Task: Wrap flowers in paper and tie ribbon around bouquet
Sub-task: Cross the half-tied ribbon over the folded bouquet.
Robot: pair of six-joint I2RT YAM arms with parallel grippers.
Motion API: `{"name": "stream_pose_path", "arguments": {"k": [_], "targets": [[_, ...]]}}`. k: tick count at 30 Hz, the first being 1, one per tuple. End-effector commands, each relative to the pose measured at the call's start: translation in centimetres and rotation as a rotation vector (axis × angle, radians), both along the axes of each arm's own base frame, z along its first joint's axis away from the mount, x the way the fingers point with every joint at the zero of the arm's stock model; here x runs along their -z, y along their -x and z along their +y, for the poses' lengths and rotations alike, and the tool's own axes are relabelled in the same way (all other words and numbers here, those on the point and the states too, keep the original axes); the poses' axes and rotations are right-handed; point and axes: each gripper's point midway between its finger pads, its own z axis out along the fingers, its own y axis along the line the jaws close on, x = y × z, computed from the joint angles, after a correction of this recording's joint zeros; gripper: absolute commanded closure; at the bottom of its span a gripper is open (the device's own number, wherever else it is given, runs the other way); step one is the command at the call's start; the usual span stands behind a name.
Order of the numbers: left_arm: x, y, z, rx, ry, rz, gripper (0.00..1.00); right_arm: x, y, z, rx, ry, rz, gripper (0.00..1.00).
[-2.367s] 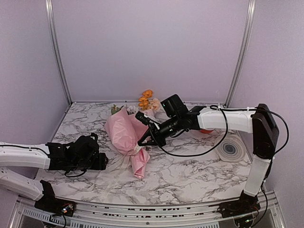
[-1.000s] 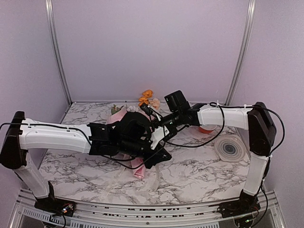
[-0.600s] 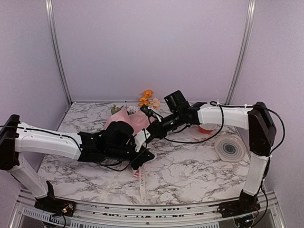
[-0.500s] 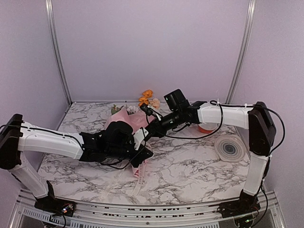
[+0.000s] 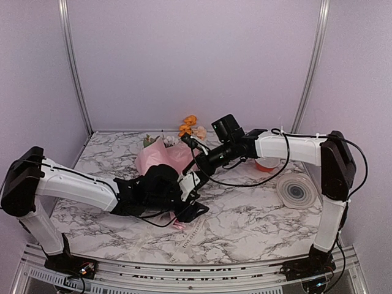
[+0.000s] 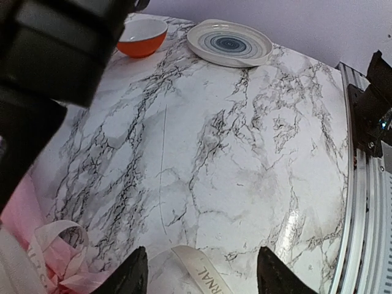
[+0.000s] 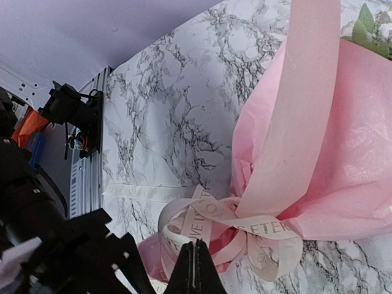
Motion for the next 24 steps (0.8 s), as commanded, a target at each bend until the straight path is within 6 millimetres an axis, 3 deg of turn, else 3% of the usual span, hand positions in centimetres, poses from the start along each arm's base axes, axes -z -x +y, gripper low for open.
{"name": "stream_pose_path", "arguments": {"k": [1,5,8,11,16,22,24], "targets": [[-5.0,1.3,2.3,0.036,0.092,-0.131,0.36,-1.2,-0.9,0.5,0.018,-0.021,-0.016,1.00],[-6.8,1.1,6.3,-0.047,0.132,-0.204,0.32,-1.1,-0.9,0.6,0.027,-0.026,-0.005,1.00],[-7.4,-1.9,9.7,-0.247,0.171,-0.208,0.34,-1.3,-1.2,0.8,0.054,-0.027,0.016,1.00],[-6.1,-4.4,12.4,-0.385,0.194,-0.187,0.36,-1.3,-1.4,1.1,0.113,-0.030,0.072,1.00],[-5.0,-5.4,11.2,-0.348,0.176,-0.248,0.25,-1.4,-0.6,2.4,0.175,-0.038,0.162,1.00],[-4.6,-7.2,9.6,-0.371,0.157,-0.276,0.24,-2.3,0.7,4.2,0.168,-0.038,0.152,1.00],[-4.4,-8.1,10.0,-0.428,0.155,-0.278,0.27,-2.7,0.8,4.4,0.172,-0.052,0.152,1.00]]}}
